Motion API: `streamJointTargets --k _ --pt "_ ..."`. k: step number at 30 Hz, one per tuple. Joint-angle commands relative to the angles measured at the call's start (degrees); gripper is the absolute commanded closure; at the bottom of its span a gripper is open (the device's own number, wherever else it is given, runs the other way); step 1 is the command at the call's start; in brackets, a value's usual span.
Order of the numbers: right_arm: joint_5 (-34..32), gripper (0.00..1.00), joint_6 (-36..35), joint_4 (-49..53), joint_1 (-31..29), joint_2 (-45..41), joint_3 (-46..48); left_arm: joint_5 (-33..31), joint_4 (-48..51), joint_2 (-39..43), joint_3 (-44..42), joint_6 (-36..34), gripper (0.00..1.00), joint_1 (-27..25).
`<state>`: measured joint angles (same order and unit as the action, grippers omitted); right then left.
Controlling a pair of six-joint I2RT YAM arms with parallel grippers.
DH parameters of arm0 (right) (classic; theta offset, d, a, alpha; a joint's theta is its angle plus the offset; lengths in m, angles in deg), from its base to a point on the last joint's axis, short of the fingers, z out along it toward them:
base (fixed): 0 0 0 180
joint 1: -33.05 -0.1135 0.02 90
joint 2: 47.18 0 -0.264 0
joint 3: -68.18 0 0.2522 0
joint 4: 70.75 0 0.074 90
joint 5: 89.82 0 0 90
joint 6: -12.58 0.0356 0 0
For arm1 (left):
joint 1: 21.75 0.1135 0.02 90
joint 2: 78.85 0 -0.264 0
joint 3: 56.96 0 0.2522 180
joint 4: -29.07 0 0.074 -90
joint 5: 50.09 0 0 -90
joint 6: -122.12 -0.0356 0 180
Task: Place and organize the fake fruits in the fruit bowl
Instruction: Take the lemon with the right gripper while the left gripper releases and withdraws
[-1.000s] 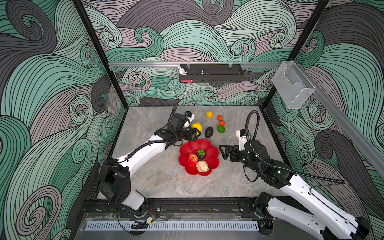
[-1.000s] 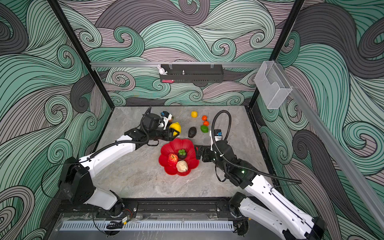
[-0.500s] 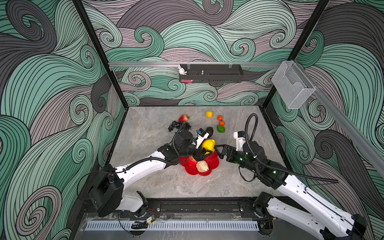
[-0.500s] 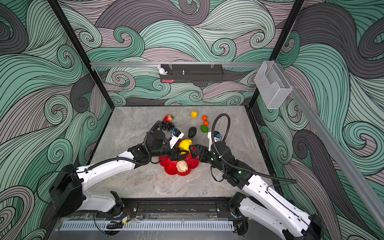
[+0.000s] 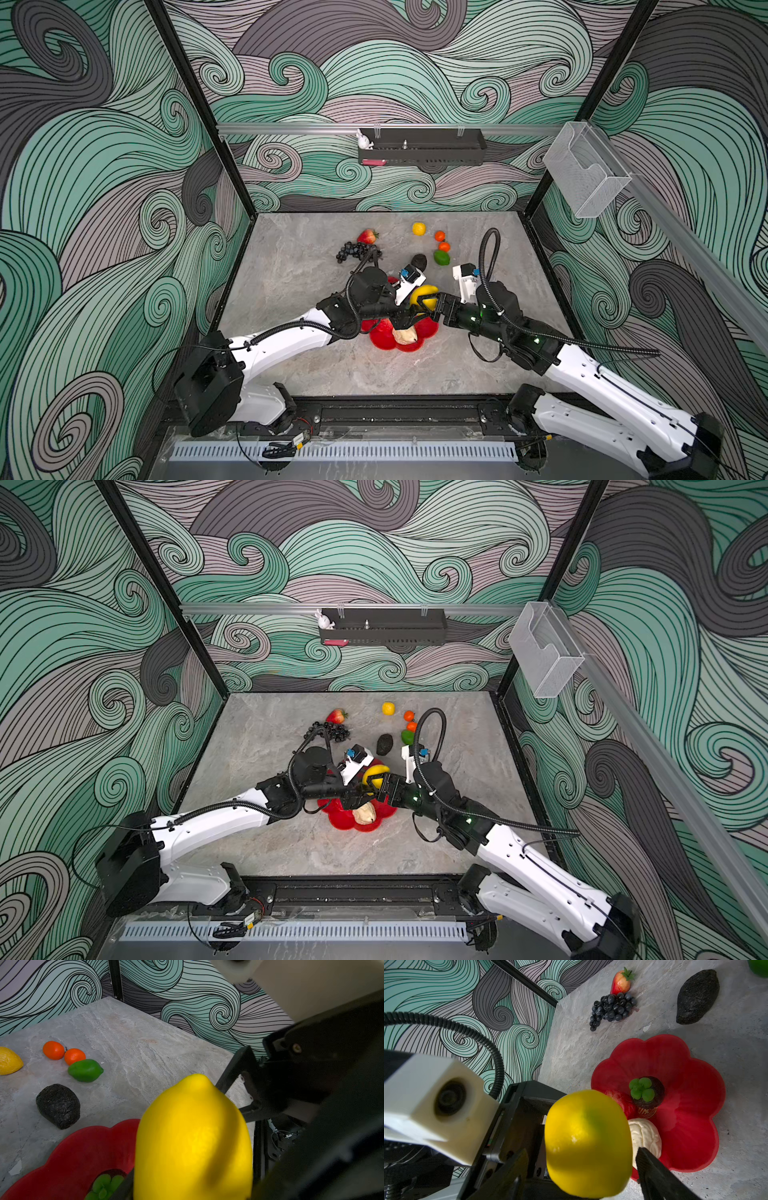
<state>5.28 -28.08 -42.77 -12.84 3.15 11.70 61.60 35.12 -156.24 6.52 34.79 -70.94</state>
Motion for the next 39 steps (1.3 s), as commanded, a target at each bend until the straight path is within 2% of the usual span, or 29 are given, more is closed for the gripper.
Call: streamJointTargets --k 1,13,16,21,26,30,33,37,39 --pt "-0.5 0.23 -1.8 -0.2 -1.2 0.8 -1.7 1.1 -1.7 1.3 -0.1 -1.8 0.42 -0.6" --pt "-3.1 0.43 -6.8 5.1 -2.3 3.3 -5.9 0.9 -1.4 2.0 -0.4 -2.2 0.39 -1.1" --pt "-4.0 0.46 -8.3 6.1 -2.3 3.6 -6.9 -1.6 -1.6 3.0 -1.1 -1.4 0.39 -1.1" --pt "-4.0 0.51 -12.0 10.3 -2.3 4.8 -9.1 -5.4 -2.0 5.3 -2.7 -1.3 0.3 -1.1" --pt "-5.4 0.53 -15.8 15.7 -2.1 7.3 -12.8 -5.7 -1.1 8.2 -5.4 1.1 0.17 -1.1" --pt "-5.6 0.53 -17.2 18.4 -1.1 8.3 -13.2 -12.4 -2.1 14.3 -11.5 4.5 0.15 -1.1" --pt "-6.2 0.53 -18.8 21.3 0.9 9.6 -13.4 -19.2 1.3 19.7 -14.2 6.0 0.14 -0.9" --pt "-6.1 0.53 -21.6 24.0 3.4 12.5 -13.8 -30.5 4.7 25.9 -17.3 9.8 0.09 -0.7" --pt "-5.8 0.53 -22.5 24.7 4.3 14.5 -14.3 -33.0 5.1 27.6 -18.9 10.9 0.07 -0.4"
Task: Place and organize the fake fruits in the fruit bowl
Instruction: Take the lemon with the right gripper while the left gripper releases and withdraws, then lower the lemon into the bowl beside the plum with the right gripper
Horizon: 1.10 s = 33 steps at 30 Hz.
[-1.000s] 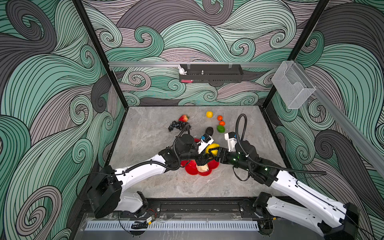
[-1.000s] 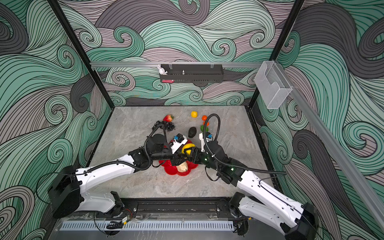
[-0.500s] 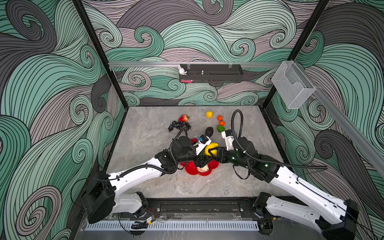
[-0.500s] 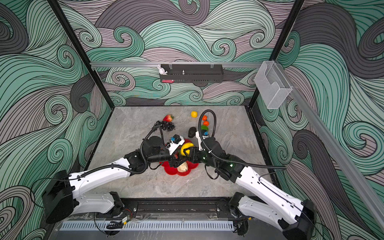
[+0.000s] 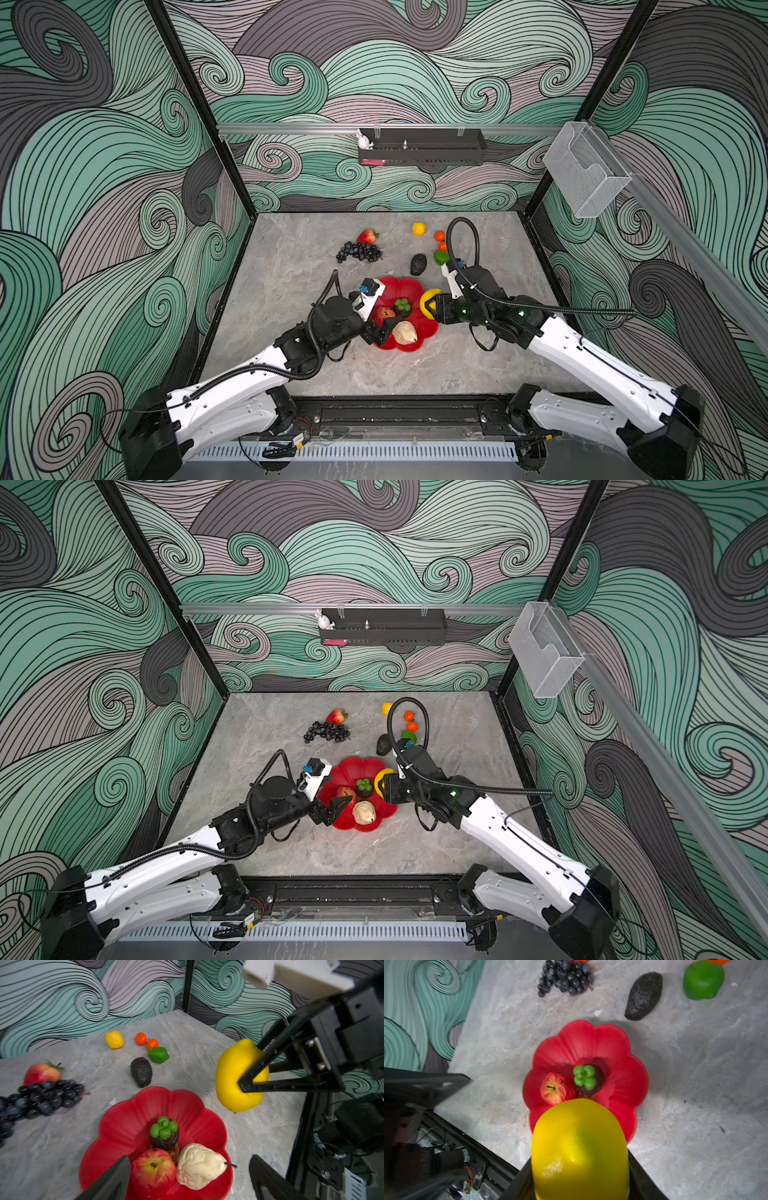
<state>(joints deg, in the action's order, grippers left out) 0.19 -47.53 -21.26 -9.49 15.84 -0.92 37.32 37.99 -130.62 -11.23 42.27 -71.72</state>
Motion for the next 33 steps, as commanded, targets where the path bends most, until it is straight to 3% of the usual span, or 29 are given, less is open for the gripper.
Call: streamJointTargets --k 1,8,10,33 --pt "-0.7 0.53 -3.4 3.4 1.4 2.9 -1.9 -9.5 2.6 2.5 -1.7 3.5 0.07 0.4" --pt "-0.2 0.5 -3.6 3.3 2.2 10.4 -3.7 -15.2 5.7 5.7 -3.6 4.9 0.06 0.5" --pt "0.3 0.5 -3.5 3.2 2.2 12.5 -4.2 -16.7 5.2 6.6 -4.5 5.4 0.02 0.6" --pt "3.7 0.51 -1.2 -0.8 3.3 24.7 -5.7 -16.8 2.4 7.9 -7.6 5.9 0.01 1.4"
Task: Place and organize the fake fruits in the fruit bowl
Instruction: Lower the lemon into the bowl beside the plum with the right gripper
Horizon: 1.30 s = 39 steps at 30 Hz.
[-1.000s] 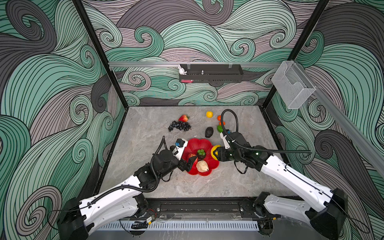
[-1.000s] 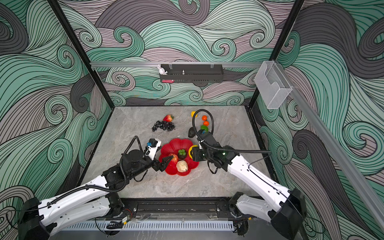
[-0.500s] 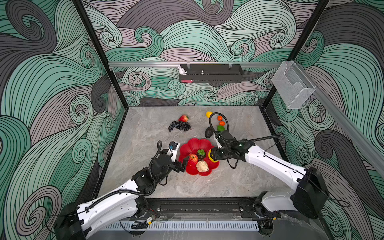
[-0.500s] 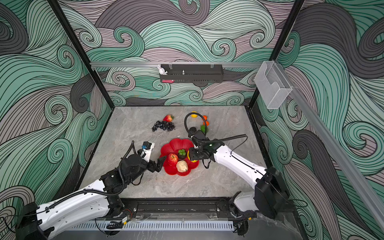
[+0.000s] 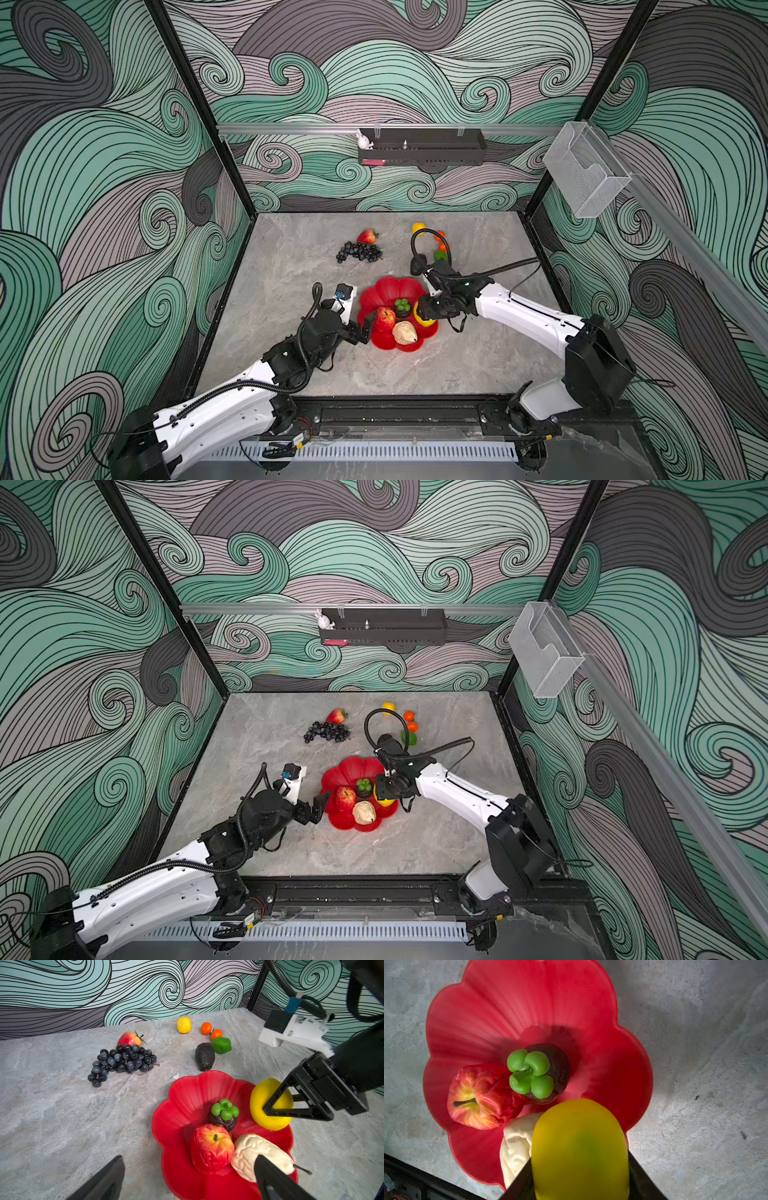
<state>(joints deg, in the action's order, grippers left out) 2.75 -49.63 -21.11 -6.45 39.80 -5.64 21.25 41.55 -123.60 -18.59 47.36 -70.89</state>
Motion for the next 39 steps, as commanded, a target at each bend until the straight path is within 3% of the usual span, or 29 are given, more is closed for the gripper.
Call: streamJointTargets --k 1,39 --pt "1.4 0.51 0.9 -1.2 0.3 1.1 -1.0 -0.7 -1.1 0.9 -0.3 0.8 0.01 0.6" --pt "1.2 0.34 2.0 -1.7 0.8 5.2 -1.5 -0.5 -1.2 4.6 -2.3 2.5 0.02 2.5"
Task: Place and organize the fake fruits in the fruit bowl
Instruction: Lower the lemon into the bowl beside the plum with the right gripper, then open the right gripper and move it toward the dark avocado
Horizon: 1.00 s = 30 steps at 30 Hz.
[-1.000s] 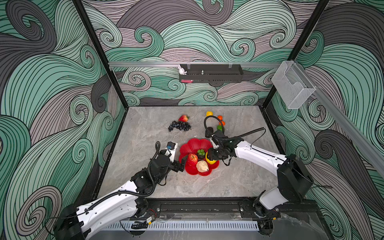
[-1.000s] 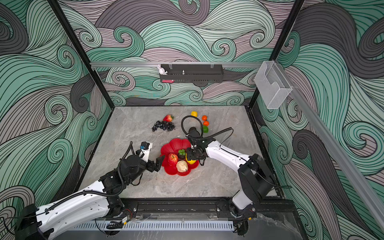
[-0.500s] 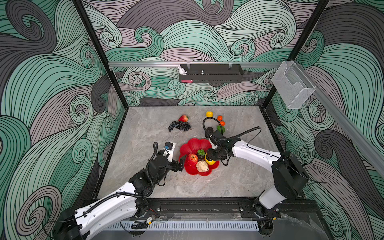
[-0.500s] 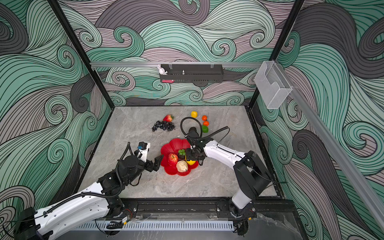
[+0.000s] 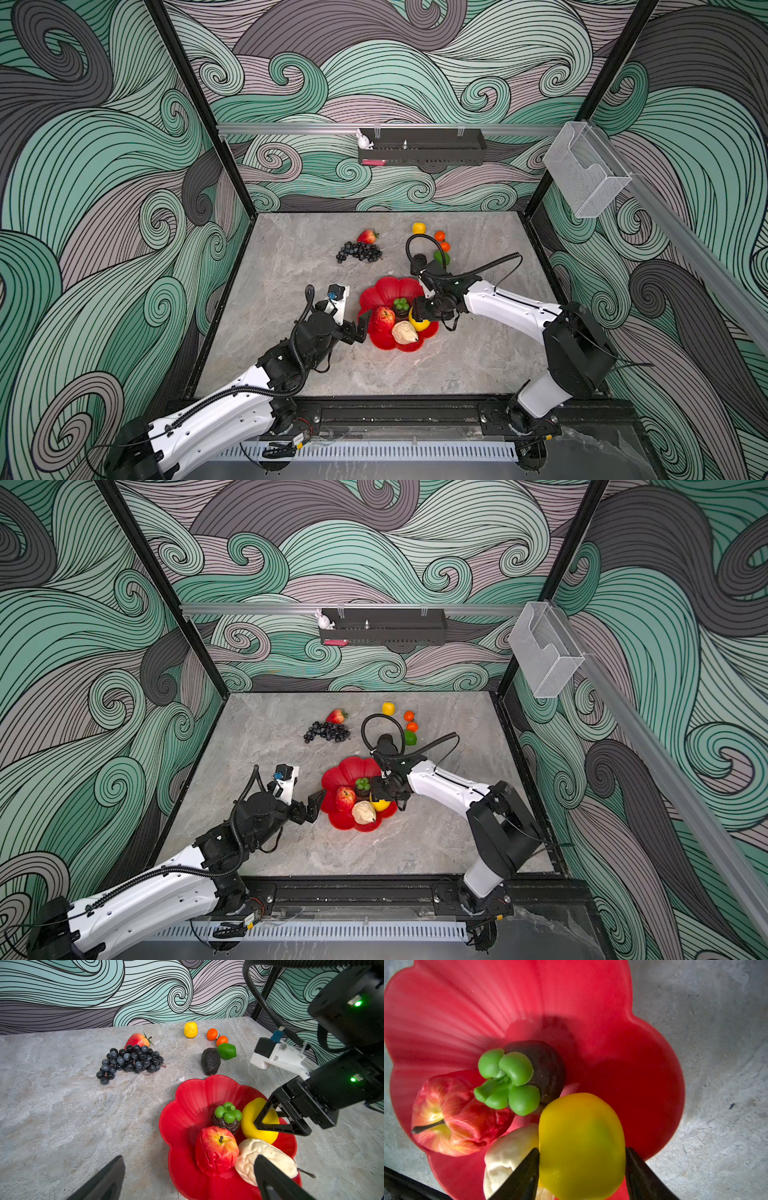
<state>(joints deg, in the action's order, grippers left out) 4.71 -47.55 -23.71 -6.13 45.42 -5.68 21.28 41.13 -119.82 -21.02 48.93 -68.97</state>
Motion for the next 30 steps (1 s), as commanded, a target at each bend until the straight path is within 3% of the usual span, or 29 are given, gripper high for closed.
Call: streamJointTargets --k 1,13,22,30 --pt "-0.8 0.34 0.0 1.0 0.6 -0.5 -1.4 -0.5 -0.8 0.9 0.1 0.9 0.02 0.6" --pt "-6.6 0.23 -4.6 6.5 2.0 -8.9 -3.7 0.3 -0.4 0.3 0.9 0.9 0.02 1.1" --pt "-11.6 0.18 -8.7 5.9 8.0 -13.3 -6.3 -1.9 6.6 2.1 3.9 1.1 0.04 1.2" --pt "-4.7 0.16 -4.6 -0.2 13.5 -6.1 -10.6 -6.5 3.7 5.7 0.1 1.3 0.05 1.2"
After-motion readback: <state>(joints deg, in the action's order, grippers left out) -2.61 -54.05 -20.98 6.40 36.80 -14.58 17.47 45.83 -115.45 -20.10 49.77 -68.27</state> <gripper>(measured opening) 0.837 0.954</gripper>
